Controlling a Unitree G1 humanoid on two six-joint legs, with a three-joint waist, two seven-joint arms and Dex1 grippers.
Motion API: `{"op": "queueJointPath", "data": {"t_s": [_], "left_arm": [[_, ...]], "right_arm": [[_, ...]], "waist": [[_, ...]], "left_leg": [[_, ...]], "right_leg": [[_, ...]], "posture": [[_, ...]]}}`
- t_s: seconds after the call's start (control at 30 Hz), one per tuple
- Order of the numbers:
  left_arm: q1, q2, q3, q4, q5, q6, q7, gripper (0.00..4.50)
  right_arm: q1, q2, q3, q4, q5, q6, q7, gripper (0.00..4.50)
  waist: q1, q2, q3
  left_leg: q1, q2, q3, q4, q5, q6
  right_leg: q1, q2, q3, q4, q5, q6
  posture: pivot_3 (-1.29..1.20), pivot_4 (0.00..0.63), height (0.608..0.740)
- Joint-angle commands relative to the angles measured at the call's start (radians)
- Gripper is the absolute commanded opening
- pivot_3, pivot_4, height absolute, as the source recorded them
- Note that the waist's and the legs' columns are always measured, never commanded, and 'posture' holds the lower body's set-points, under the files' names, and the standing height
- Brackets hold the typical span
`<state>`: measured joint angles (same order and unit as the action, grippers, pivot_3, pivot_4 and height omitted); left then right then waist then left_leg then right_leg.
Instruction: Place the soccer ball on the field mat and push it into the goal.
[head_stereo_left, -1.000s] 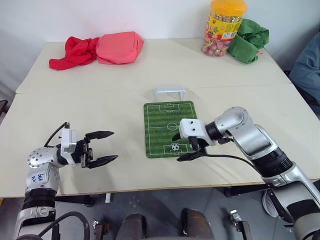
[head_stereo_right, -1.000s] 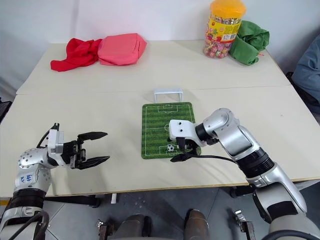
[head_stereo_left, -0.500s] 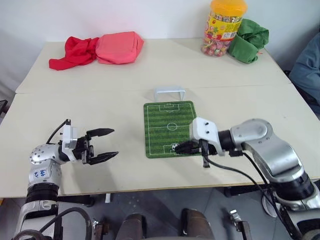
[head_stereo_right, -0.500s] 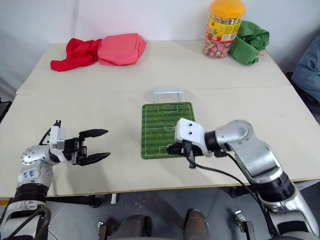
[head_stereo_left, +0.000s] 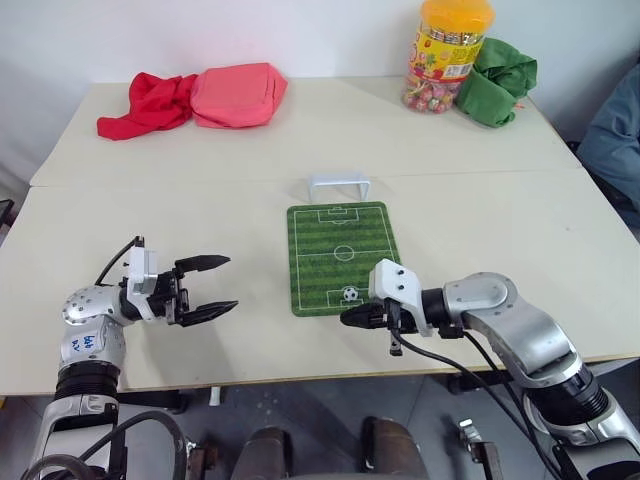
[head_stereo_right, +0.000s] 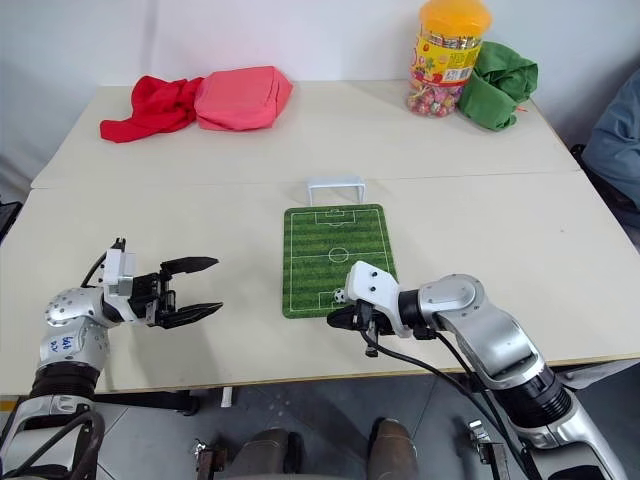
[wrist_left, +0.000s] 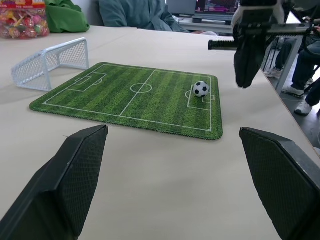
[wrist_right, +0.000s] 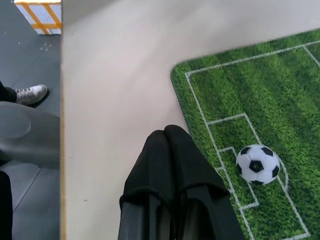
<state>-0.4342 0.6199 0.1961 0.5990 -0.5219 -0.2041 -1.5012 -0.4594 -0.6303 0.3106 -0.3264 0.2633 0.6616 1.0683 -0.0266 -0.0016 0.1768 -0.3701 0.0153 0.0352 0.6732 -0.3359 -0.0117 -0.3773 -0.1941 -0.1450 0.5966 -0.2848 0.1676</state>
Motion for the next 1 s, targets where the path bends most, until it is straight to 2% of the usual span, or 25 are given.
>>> {"op": "queueJointPath", "data": {"t_s": [0.03, 0.23, 0.43, 0.57, 0.8, 1.0], "left_arm": [[-0.007, 0.022, 0.007, -0.02, -0.009, -0.004, -0.073, 4.5], [-0.007, 0.027, 0.009, -0.029, -0.012, -0.003, -0.065, 4.5], [-0.023, 0.029, 0.013, -0.02, -0.01, -0.008, -0.057, 4.5], [-0.04, 0.03, 0.014, 0.0, -0.004, -0.017, -0.052, 4.5], [-0.066, 0.018, 0.007, 0.026, 0.007, -0.034, -0.046, 4.5], [-0.082, 0.036, 0.035, 0.063, 0.013, -0.014, 0.001, 4.5]], "right_arm": [[-0.031, 0.015, 0.024, 0.075, -0.021, -0.077, 0.019, 0.03], [-0.137, 0.068, 0.043, 0.32, -0.086, -0.205, 0.024, 0.03], [-0.339, 0.113, -0.022, 0.652, -0.177, -0.39, -0.079, 0.03], [-0.439, 0.131, -0.122, 0.648, -0.112, -0.384, -0.087, 0.03], [-0.36, 0.058, -0.162, 0.54, -0.102, -0.342, -0.052, 0.03], [-0.184, -0.153, -0.278, 0.462, -0.014, -0.353, 0.107, 0.03]], "waist": [[0.0, 0.0, 0.0], [-0.002, 0.0, 0.0], [-0.005, 0.0, 0.0], [-0.005, 0.0, 0.0], [-0.001, 0.0, 0.0], [0.001, 0.0, 0.0]], "left_leg": [[0.0, 0.0, 0.0, 0.0, 0.0, 0.0], [0.0, 0.0, 0.0, 0.0, 0.0, 0.0], [0.0, 0.0, 0.0, 0.0, 0.0, 0.0], [0.0, 0.0, 0.0, -0.002, 0.0, 0.0], [0.0, 0.0, 0.0, -0.005, 0.0, 0.0], [-0.001, -0.001, 0.0, -0.006, 0.0, 0.0]], "right_leg": [[0.0, 0.0, 0.0, 0.0, 0.0, 0.0], [0.0, 0.0, 0.0, 0.0, 0.0, 0.0], [0.0, 0.0, 0.0, 0.001, 0.0, 0.0], [-0.001, 0.0, 0.0, 0.0, 0.0, 0.0], [-0.001, 0.0, -0.001, -0.002, 0.0, 0.0], [-0.001, 0.0, -0.002, -0.004, 0.0, 0.0]], "posture": [[0.0, 0.15, 0.74], [0.0, 0.15, 0.74], [0.0, 0.15, 0.74], [0.0, 0.15, 0.74], [0.0, 0.15, 0.74], [0.0, 0.15, 0.74]]}}
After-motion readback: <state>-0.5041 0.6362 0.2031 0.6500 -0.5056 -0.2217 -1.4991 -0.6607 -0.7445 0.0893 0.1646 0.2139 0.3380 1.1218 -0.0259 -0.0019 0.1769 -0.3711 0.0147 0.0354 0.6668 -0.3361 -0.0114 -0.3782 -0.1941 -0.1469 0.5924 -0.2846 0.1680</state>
